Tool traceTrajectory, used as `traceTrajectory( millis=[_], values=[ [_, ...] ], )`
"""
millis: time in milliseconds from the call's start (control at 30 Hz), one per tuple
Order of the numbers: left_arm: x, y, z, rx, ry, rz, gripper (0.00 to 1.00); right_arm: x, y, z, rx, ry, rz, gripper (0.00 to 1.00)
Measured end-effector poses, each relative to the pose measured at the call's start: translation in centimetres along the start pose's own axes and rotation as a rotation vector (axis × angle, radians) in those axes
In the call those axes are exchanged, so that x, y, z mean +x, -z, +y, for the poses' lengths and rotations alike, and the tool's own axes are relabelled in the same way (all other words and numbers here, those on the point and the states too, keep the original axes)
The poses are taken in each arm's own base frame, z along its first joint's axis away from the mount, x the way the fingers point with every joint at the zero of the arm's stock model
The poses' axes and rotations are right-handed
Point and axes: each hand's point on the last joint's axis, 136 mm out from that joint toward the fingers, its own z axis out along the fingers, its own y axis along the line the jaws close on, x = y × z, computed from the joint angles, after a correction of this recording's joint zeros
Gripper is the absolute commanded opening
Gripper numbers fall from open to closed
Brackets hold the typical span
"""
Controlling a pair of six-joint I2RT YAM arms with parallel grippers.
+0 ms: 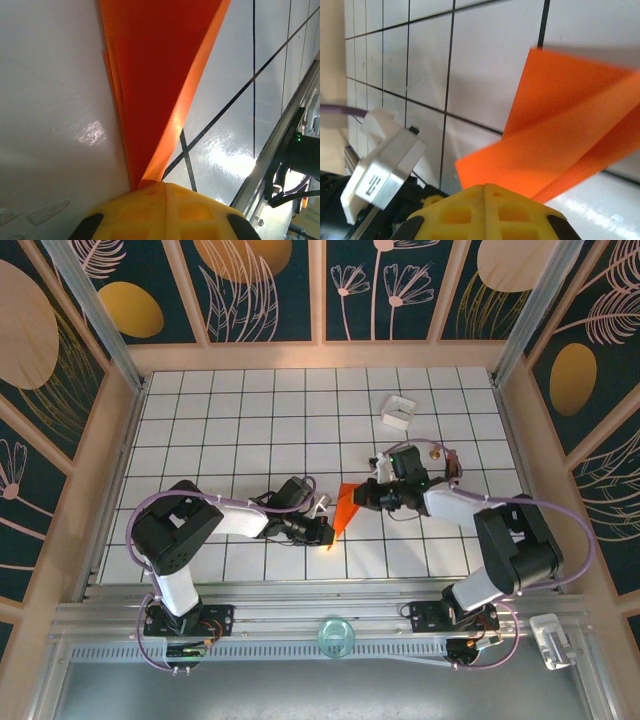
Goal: Fold a paper plane with a square sheet of paper (pick it up from the middle)
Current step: Fold the wing for the fifth time at the center of the table.
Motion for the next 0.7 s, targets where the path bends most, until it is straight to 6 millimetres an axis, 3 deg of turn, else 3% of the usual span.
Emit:
traceTrajectory(
  millis=[300,700],
  values=[
    [0.0,0.0,0.0,0.005,0.003,0.005,0.00,5.4,-1.9,1.2,-0.001,-0.069,0.068,0.00],
    [0.0,0.0,0.0,0.006,0.006,0.009,0.00,6.9,-3.6,1.0,0.002,-0.122,0.089,0.00]
  ],
)
